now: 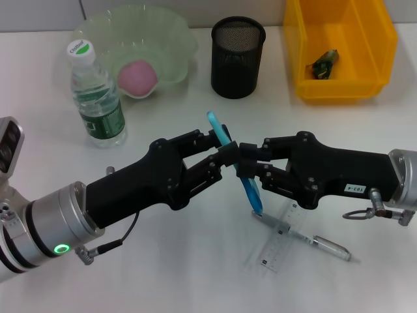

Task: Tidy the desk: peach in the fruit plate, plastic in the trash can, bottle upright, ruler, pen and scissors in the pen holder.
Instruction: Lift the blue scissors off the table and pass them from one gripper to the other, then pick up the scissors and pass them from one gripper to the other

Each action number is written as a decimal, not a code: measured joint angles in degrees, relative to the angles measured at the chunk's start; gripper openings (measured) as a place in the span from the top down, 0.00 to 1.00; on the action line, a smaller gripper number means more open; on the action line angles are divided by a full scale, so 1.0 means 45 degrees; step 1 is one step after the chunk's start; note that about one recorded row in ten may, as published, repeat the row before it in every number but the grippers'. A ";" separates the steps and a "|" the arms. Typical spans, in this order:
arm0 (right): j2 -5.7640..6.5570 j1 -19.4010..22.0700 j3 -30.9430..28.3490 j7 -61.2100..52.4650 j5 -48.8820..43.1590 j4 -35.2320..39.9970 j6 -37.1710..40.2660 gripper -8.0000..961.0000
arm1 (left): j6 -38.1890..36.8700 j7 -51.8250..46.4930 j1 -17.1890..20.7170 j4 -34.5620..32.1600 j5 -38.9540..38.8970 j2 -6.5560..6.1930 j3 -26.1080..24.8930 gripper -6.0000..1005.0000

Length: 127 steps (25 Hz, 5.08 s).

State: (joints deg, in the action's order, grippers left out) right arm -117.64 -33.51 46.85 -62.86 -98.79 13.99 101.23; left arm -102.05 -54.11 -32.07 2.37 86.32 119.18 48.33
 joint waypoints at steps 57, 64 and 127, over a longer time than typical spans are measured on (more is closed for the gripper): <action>-0.0008 0.1867 -0.0396 0.1682 -0.0008 0.1424 0.1584 0.32 | 0.0162 -0.0185 0.0092 0.0371 -0.0119 0.0000 -0.0519 0.78; -0.0264 0.2827 -0.0898 0.3638 0.0000 0.1280 0.1774 0.32 | 0.0474 -0.0474 0.0327 0.0804 -0.0121 0.0000 -0.1387 0.78; -0.0497 0.1316 -0.5047 1.5677 -0.0110 -0.6394 -0.2869 0.33 | 0.3297 -0.7000 0.0528 0.2616 -0.0040 0.0000 -0.4863 0.78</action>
State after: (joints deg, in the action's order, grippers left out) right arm -119.88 -27.59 24.14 7.69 -99.29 -14.78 88.32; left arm -87.21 -85.61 -29.69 14.14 86.14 119.18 26.45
